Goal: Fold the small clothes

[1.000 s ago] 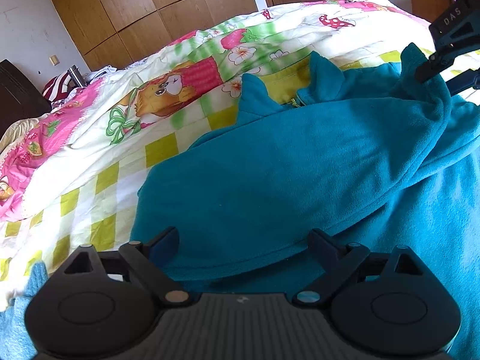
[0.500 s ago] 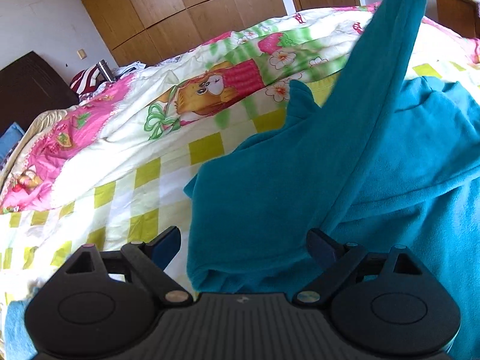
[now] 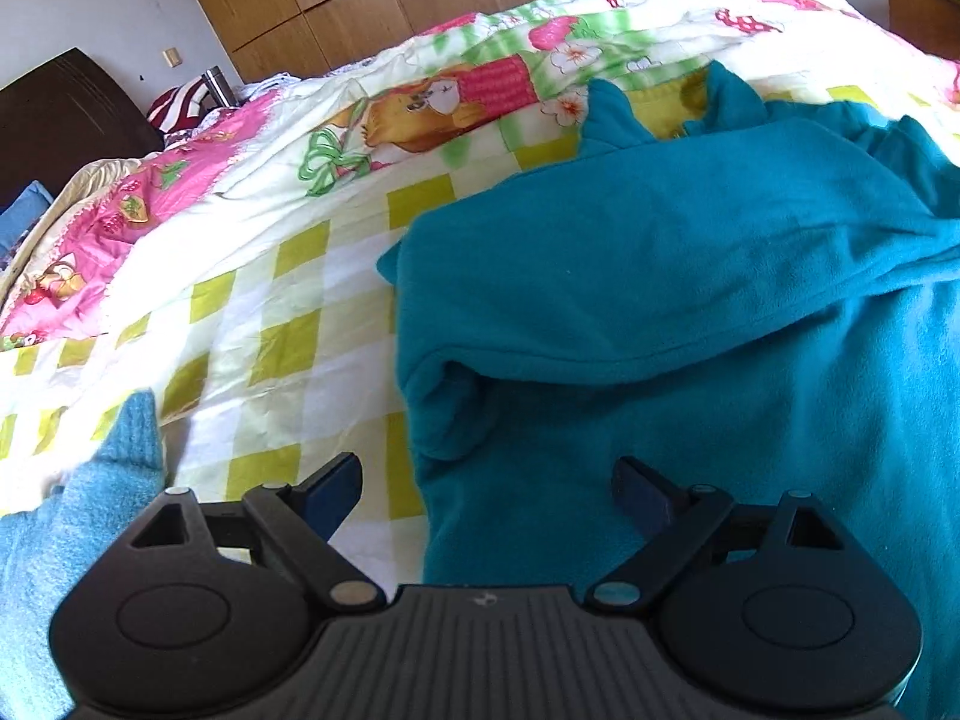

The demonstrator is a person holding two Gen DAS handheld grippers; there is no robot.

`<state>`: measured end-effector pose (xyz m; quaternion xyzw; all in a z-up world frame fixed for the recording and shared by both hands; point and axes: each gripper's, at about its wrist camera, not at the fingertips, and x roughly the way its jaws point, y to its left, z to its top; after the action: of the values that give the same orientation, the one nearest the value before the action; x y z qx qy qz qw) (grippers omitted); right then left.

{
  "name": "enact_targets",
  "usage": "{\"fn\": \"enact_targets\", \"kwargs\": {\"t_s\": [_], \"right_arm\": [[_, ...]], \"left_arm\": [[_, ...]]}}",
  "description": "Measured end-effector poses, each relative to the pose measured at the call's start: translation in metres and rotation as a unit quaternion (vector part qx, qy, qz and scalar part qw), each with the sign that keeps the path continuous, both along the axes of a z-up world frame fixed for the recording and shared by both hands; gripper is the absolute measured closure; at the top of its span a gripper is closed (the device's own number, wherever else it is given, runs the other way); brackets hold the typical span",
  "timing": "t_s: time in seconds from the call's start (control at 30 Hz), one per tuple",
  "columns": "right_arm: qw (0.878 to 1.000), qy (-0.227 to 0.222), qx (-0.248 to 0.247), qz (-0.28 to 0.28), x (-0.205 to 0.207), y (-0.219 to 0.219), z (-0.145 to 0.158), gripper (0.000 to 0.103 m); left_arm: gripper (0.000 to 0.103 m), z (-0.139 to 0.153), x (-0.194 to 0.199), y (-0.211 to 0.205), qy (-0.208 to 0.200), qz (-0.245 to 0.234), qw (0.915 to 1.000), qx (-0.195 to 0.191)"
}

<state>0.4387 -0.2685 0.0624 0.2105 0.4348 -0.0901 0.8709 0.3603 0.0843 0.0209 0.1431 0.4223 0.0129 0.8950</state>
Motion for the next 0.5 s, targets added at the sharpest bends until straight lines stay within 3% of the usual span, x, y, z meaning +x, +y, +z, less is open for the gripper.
{"fn": "enact_targets", "kwargs": {"t_s": [0.07,0.13,0.3,0.37,0.5], "right_arm": [[0.998,-0.021,0.005,0.064,0.016,0.023,0.019,0.083],[0.987,-0.028,0.023,0.157,0.049,0.066,0.029,0.082],[0.944,-0.006,0.038,0.328,0.121,0.178,0.015,0.082],[0.922,0.005,0.008,0.387,0.138,0.22,0.006,0.082],[0.893,0.02,-0.016,0.45,0.17,0.272,-0.006,0.081]], "left_arm": [[0.0,0.008,-0.002,0.007,-0.019,0.01,0.9997,-0.012],[0.0,0.009,0.001,0.01,-0.03,0.021,0.9993,-0.012],[0.0,-0.009,0.001,0.013,-0.055,0.043,0.9969,0.037],[0.002,-0.013,0.0,0.018,-0.06,0.054,0.996,0.037],[0.006,-0.019,0.001,0.025,-0.068,0.076,0.9945,0.023]]}}
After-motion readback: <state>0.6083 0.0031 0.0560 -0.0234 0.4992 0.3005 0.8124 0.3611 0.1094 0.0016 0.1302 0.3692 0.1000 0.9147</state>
